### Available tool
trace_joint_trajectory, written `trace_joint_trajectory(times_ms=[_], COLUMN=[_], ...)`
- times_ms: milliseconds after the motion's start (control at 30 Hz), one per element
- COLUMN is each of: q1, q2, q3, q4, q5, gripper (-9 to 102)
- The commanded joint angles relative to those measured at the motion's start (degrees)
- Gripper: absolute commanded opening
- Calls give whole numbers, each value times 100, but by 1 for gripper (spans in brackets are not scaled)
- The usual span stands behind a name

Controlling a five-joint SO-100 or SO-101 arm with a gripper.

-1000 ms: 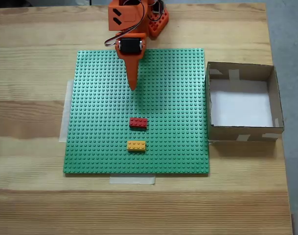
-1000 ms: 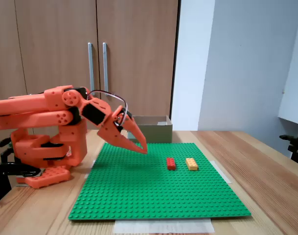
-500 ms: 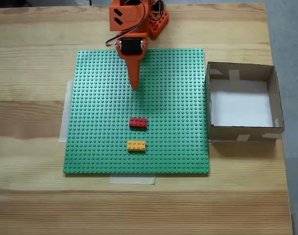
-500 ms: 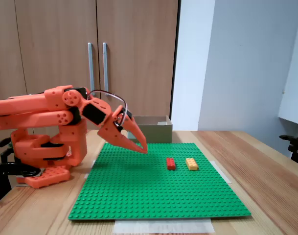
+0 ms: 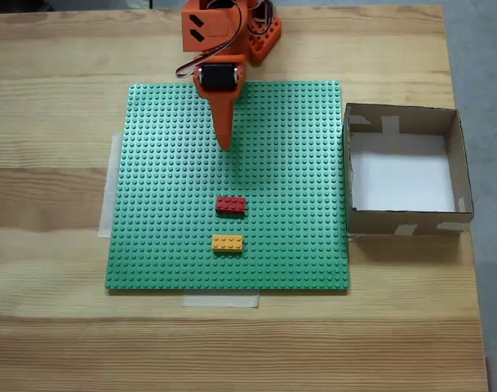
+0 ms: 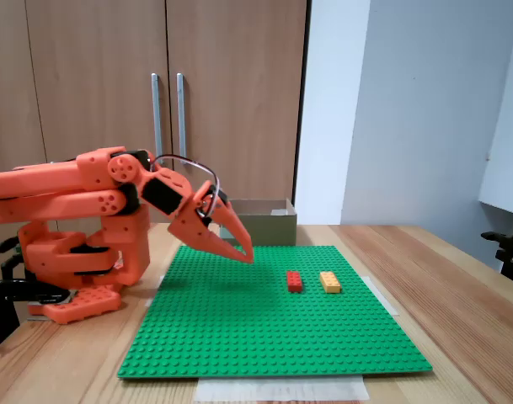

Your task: Pick the red lego block and put it in the box.

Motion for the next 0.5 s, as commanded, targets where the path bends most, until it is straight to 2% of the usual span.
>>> trace_joint_trajectory(times_ms=[0,167,467], q1=[0,35,-26], q2=[-53,-624,-1881], q3=[18,-290,-1512], q4=[-88,-448,-334], q5=[-62,-149,70], gripper=[-1,-1,-1])
